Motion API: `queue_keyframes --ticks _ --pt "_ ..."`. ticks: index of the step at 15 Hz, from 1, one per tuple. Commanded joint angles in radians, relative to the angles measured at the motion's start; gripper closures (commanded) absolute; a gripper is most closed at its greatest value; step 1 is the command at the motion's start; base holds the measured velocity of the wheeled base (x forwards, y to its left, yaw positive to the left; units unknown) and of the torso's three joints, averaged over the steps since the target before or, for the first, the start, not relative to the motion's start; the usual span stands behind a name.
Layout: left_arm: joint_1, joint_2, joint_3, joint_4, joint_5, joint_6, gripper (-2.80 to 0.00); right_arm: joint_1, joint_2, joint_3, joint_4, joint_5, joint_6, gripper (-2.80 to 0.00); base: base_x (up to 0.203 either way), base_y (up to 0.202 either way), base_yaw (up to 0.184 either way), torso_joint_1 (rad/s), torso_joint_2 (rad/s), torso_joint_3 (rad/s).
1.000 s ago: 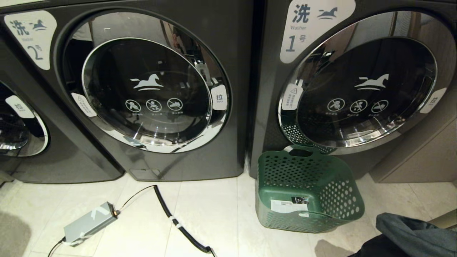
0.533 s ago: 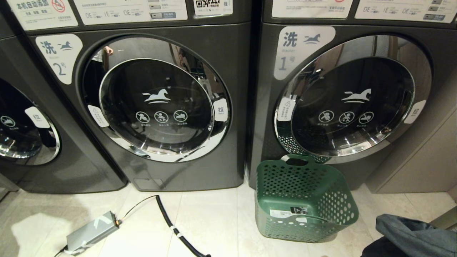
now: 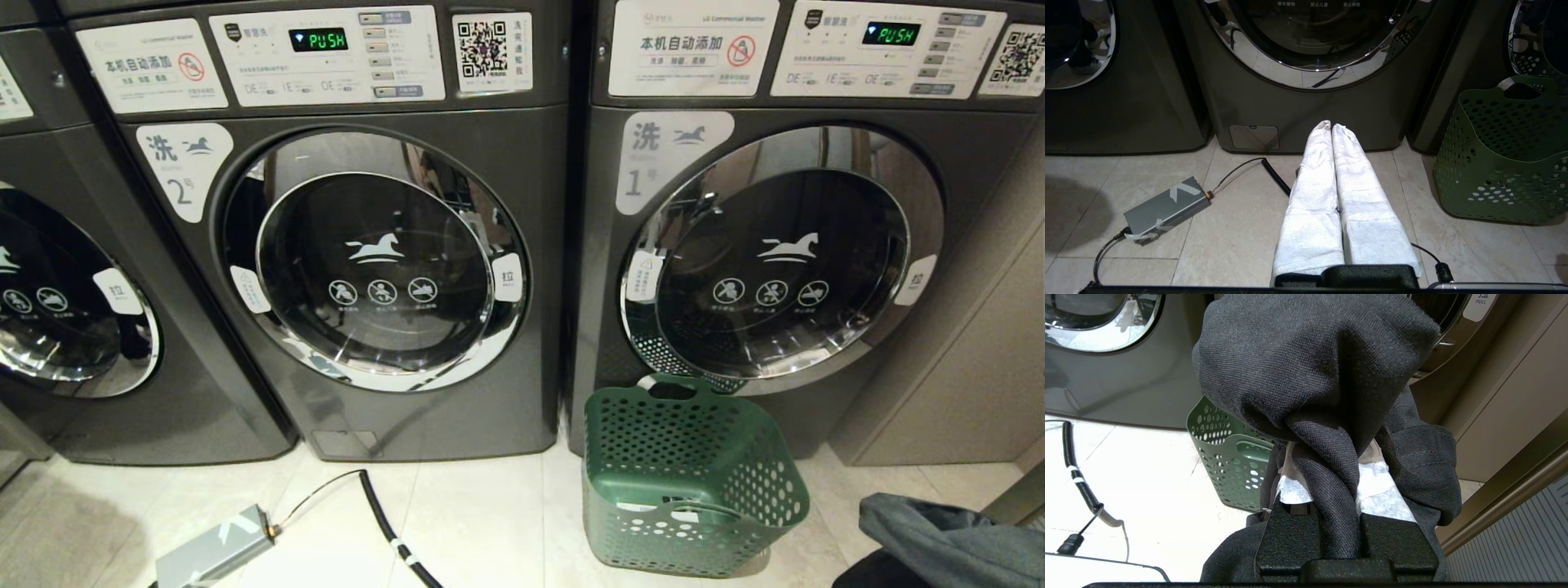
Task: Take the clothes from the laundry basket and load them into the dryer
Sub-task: Put the clothes in the dryer
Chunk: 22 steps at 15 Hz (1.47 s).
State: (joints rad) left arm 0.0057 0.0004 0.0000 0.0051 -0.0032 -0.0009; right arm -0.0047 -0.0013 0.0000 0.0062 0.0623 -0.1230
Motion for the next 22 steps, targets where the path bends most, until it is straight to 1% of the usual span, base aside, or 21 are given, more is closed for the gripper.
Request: queue_keyframes --ticks 1,10,11,13,15,22 --pt "0.000 -0.002 0.001 0.000 0.000 -0.001 0.00 0.000 0.001 0.000 0.000 0.001 0.002 0.00 0.000 0.000 0.000 0.002 0.00 0.046" --pt "0.000 -0.002 0.000 -0.002 0.000 -0.002 0.00 0.000 0.001 0.000 0.000 0.001 0.009 0.00 0.000 0.000 0.000 0.000 0.00 0.000" --pt "0.000 -0.002 0.001 -0.001 0.000 -0.002 0.00 0.000 0.001 0.000 0.000 -0.001 0.011 0.00 0.002 0.103 -0.005 0.002 0.00 0.002" --pt "0.000 -0.002 0.000 -0.001 0.000 -0.002 0.00 0.000 0.001 0.000 0.000 -0.019 0.020 0.00 0.001 0.183 -0.001 0.000 0.00 0.006" --pt "0.000 -0.002 0.000 -0.001 0.000 -0.002 0.00 0.000 0.001 0.000 -0.001 -0.021 0.038 0.00 0.000 0.198 -0.003 0.002 0.00 0.000" --pt "0.000 -0.002 0.000 -0.002 0.000 -0.001 0.00 0.000 0.001 0.000 -0.002 -0.021 0.040 0.00 0.000 0.194 0.000 0.002 0.00 0.003"
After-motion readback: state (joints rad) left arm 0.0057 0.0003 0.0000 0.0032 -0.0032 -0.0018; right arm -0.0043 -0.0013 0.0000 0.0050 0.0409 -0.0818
